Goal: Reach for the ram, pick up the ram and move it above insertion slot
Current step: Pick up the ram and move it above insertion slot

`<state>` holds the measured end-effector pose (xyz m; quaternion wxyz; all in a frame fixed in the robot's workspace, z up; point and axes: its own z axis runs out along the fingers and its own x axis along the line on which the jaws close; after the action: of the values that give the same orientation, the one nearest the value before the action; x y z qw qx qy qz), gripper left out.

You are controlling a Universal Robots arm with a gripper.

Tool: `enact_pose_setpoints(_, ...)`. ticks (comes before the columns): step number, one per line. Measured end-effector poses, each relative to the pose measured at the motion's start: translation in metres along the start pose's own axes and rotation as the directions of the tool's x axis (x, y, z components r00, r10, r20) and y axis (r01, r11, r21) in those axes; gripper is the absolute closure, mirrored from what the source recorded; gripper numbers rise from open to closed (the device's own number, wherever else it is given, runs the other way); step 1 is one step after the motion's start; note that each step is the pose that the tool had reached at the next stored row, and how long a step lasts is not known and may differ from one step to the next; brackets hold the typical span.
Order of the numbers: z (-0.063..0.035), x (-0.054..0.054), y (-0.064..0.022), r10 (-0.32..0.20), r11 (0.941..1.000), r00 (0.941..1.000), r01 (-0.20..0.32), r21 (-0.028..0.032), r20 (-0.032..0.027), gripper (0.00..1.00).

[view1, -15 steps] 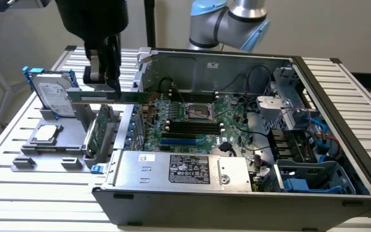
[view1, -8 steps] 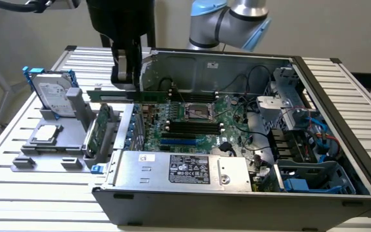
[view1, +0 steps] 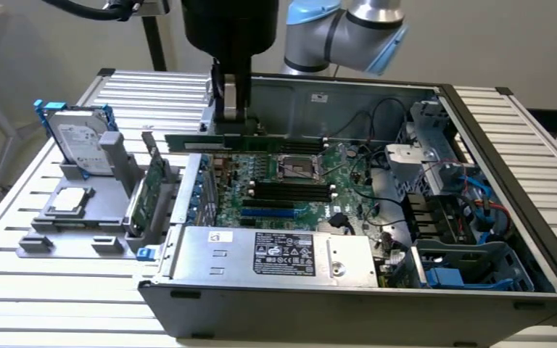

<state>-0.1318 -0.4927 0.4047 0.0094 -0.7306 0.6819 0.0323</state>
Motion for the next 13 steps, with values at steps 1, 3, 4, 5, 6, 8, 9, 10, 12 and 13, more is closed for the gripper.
enact_pose_setpoints(1, 0.0003, -0.001, -0.0047, 0.0, 1.0, 1.0, 0.0, 0.0, 0.0, 0.86)
enact_pose_setpoints(3, 0.0012, -0.003, -0.0138, 0.0, 1.0, 1.0, 0.0, 0.0, 0.0, 0.86)
enact_pose_setpoints(4, 0.0019, -0.005, -0.0182, 0.0, 1.0, 1.0, 0.0, 0.0, 0.0, 0.86)
enact_pose_setpoints(5, 0.0026, -0.007, -0.022, 0.0, 1.0, 1.0, 0.0, 0.0, 0.0001, 0.86)
enact_pose_setpoints(6, 0.0034, -0.01, -0.0256, 0.0, 1.0, 1.0, 0.0, 0.0, 0.0, 0.86)
enact_pose_setpoints(8, 0.0051, -0.015, -0.0324, 0.0, 1.0, 1.0, 0.0, 0.0, 0.0001, 0.86)
enact_pose_setpoints(9, 0.006, -0.018, -0.0355, 0.0, 1.0, 1.0, 0.0, 0.0, 0.0, 0.86)
enact_pose_setpoints(10, 0.007, -0.021, -0.0385, 0.0, 1.0, 1.0, 0.0, 0.0, 0.0, 0.86)
enact_pose_setpoints(12, 0.0089, -0.027, -0.0441, 0.0, 1.0, 1.0, 0.0, 0.0, 0.0, 0.86)
enact_pose_setpoints(13, 0.01, -0.031, -0.0468, 0.0, 1.0, 1.0, 0.0, 0.0, 0.0, 0.86)
